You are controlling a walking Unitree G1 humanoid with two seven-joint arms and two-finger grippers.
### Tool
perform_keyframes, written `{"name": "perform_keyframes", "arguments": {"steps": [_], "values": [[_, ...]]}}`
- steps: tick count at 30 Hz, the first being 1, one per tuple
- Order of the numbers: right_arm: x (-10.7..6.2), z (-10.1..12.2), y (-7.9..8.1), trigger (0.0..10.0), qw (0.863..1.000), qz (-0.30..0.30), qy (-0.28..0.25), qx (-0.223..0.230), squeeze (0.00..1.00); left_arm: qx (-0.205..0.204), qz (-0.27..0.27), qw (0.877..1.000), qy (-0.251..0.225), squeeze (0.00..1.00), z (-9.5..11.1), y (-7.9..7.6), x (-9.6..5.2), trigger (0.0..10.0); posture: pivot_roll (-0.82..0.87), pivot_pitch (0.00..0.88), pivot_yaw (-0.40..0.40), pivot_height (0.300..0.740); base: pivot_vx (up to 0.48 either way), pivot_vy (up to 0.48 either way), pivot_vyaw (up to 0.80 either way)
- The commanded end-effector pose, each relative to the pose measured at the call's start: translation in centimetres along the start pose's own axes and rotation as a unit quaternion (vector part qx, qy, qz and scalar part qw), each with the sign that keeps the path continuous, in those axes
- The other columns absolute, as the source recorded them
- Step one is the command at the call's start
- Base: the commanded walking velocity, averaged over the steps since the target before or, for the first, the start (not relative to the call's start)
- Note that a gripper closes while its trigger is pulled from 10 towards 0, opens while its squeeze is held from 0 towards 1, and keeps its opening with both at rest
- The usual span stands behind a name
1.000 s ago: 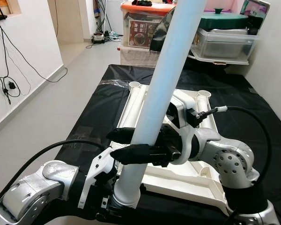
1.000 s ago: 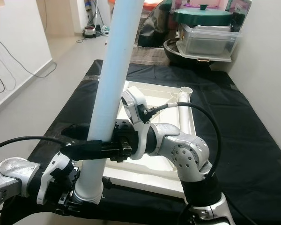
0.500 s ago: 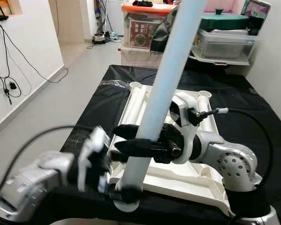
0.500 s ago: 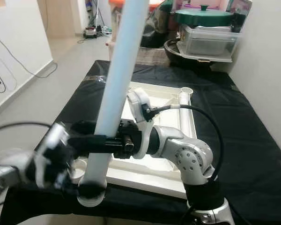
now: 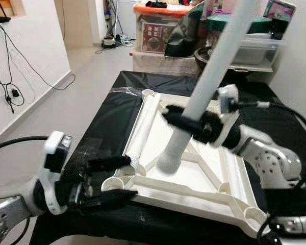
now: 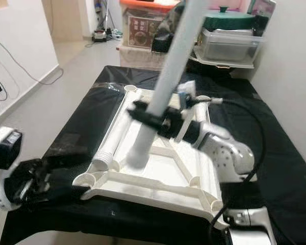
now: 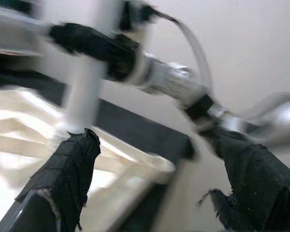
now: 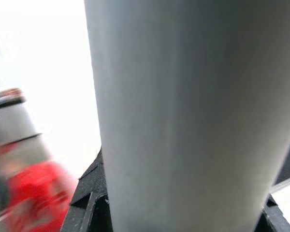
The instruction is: Building children table
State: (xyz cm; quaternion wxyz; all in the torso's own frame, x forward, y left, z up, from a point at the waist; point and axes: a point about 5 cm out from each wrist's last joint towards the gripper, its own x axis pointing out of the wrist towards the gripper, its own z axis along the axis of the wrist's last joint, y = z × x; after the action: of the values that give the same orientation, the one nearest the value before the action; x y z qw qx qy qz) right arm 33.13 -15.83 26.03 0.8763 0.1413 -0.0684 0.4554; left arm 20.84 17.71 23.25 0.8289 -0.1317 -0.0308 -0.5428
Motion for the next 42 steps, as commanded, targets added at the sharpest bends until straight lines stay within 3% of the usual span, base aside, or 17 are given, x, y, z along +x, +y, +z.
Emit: {"name": "perform_keyframes", "arguments": {"steps": [1, 2, 3, 4, 5, 6, 7, 8, 11, 17, 22, 26, 27, 29, 30, 32, 42], "values": [[-0.2, 0.3, -1.6, 0.0, 0.995, -0.091, -0.029, -0.005, 0.00, 0.024, 0.124, 0.992, 0.002, 0.00, -0.3, 2.3, -0.6, 10.0, 0.08, 0.000, -0.079, 0.740, 0.000, 0.000, 0.00], [-0.2, 0.3, -1.6, 0.0, 0.995, -0.091, -0.029, -0.005, 0.00, 0.024, 0.124, 0.992, 0.002, 0.00, -0.3, 2.3, -0.6, 10.0, 0.08, 0.000, -0.079, 0.740, 0.000, 0.000, 0.00], [-0.3, 0.3, -2.1, 0.0, 0.992, -0.116, -0.039, -0.002, 0.00, 0.032, 0.179, 0.983, 0.004, 0.00, -0.6, 3.4, -0.8, 10.0, 0.08, 0.000, -0.079, 0.740, 0.000, 0.000, 0.00], [-0.2, 0.3, -2.4, 0.0, 0.987, -0.151, -0.058, 0.004, 0.00, 0.026, 0.270, 0.962, 0.017, 0.00, -1.4, 5.3, -1.3, 10.0, 0.09, 0.000, -0.081, 0.740, 0.000, 0.000, 0.00], [-0.2, 0.3, -2.4, 0.0, 0.987, -0.151, -0.058, 0.004, 0.00, 0.026, 0.270, 0.962, 0.017, 0.00, -1.4, 5.3, -1.3, 10.0, 0.09, 0.000, -0.081, 0.740, 0.000, 0.000, 0.00], [-0.1, 0.2, -2.6, 0.0, 0.980, -0.185, -0.073, 0.016, 0.00, 0.034, 0.339, 0.940, 0.030, 0.00, -2.2, 6.6, -1.7, 10.0, 0.09, 0.000, -0.080, 0.740, 0.000, 0.000, 0.00], [0.0, -0.1, -2.9, 4.0, 0.973, -0.216, -0.079, 0.031, 0.00, 0.026, 0.375, 0.926, 0.039, 0.00, -3.0, 7.1, -1.8, 10.0, 0.08, 0.000, -0.079, 0.740, 0.000, 0.000, 0.00], [0.2, -0.4, -3.0, 9.8, 0.966, -0.241, -0.080, 0.050, 0.00, 0.019, 0.392, 0.919, 0.045, 0.00, -3.6, 7.2, -1.6, 10.0, 0.08, 0.000, -0.079, 0.740, 0.000, 0.000, 0.00], [0.8, -1.5, -2.4, 10.0, 0.964, -0.245, -0.068, 0.076, 0.00, 0.009, 0.374, 0.926, 0.040, 0.00, -4.1, 6.2, -0.6, 10.0, 0.08, 0.000, -0.085, 0.740, 0.000, 0.000, 0.00], [1.0, -1.9, -2.7, 10.0, 0.953, -0.293, -0.053, 0.063, 0.00, 0.008, 0.381, 0.924, 0.034, 0.00, -4.2, 6.1, -0.2, 10.0, 0.08, 0.000, -0.080, 0.740, 0.000, 0.000, 0.00], [1.2, -1.3, -3.0, 10.0, 0.936, -0.348, -0.043, 0.023, 0.00, 0.015, 0.408, 0.913, 0.016, 0.00, -3.8, 6.7, -0.3, 10.0, 0.08, 0.000, -0.080, 0.740, 0.000, 0.000, 0.00], [2.2, -0.5, -3.3, 10.0, 0.912, -0.400, 0.058, -0.067, 0.00, 0.017, 0.418, 0.908, 0.018, 0.00, -4.0, 6.7, -0.3, 10.0, 0.08, 0.000, -0.078, 0.740, 0.000, 0.000, 0.00], [2.3, 0.0, -3.4, 10.0, 0.912, -0.402, 0.040, -0.069, 0.00, 0.016, 0.419, 0.908, 0.018, 0.00, -4.0, 6.6, -0.3, 10.0, 0.08, 0.000, -0.078, 0.740, 0.000, 0.000, 0.00], [2.7, 1.2, -3.4, 10.0, 0.934, -0.352, -0.037, -0.044, 0.00, 0.016, 0.421, 0.907, 0.021, 0.00, -4.2, 6.6, -0.3, 10.0, 0.08, 0.000, -0.078, 0.740, 0.000, 0.000, 0.00], [2.7, 1.2, -3.4, 10.0, 0.934, -0.352, -0.037, -0.044, 0.00, 0.016, 0.421, 0.907, 0.021, 0.00, -4.2, 6.6, -0.3, 10.0, 0.08, 0.000, -0.078, 0.740, 0.000, 0.000, 0.00], [2.0, 2.3, -3.0, 10.0, 0.930, -0.348, -0.114, -0.039, 0.00, 0.014, 0.422, 0.906, 0.022, 0.00, -4.4, 6.5, -0.2, 10.0, 0.08, 0.000, -0.078, 0.740, 0.000, 0.000, 0.00], [2.1, 2.7, -1.6, 10.0, 0.942, -0.292, -0.164, 0.029, 0.00, 0.023, 0.416, 0.909, 0.026, 0.00, -4.9, 6.1, 0.0, 10.0, 0.08, 0.000, -0.075, 0.740, 0.000, 0.000, 0.00]]}}
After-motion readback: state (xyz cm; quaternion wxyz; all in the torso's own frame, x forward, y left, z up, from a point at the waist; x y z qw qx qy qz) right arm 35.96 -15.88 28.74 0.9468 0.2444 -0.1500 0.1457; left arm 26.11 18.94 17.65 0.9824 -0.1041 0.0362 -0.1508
